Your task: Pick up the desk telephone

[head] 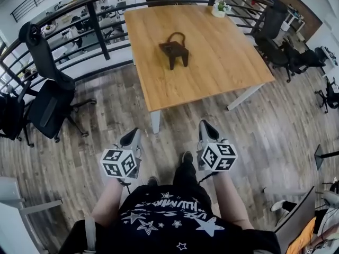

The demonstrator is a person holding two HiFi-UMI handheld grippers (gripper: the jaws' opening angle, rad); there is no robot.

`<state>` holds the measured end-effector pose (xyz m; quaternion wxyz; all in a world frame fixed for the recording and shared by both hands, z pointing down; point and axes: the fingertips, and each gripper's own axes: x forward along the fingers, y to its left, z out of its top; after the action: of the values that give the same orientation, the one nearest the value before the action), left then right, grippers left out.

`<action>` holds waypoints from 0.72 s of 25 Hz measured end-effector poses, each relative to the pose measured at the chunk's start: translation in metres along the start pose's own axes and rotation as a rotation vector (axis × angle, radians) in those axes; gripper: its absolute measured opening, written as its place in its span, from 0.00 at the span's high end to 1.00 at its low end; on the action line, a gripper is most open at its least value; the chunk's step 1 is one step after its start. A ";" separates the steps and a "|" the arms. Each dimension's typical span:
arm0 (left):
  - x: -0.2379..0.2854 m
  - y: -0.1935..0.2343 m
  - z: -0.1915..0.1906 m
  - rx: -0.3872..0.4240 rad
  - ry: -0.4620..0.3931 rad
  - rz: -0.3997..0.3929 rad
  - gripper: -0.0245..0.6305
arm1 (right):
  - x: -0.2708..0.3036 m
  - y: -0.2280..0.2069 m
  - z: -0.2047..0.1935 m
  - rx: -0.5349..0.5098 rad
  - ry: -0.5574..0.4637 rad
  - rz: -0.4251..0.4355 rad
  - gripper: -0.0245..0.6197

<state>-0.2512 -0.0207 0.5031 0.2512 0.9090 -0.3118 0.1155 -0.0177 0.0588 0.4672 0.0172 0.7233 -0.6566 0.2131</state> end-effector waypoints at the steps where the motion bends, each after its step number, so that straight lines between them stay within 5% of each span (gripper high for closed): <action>1: 0.006 -0.001 0.002 -0.006 -0.004 0.011 0.96 | 0.008 -0.005 0.005 -0.002 -0.001 0.013 0.96; 18: 0.120 -0.036 0.048 -0.063 -0.061 0.159 0.96 | 0.102 -0.113 0.074 -0.005 0.016 0.169 0.96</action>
<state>-0.1325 -0.0824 0.4930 0.2602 0.8761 -0.3940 0.0976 0.1161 -0.0441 0.4628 0.0062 0.6636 -0.7157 0.2178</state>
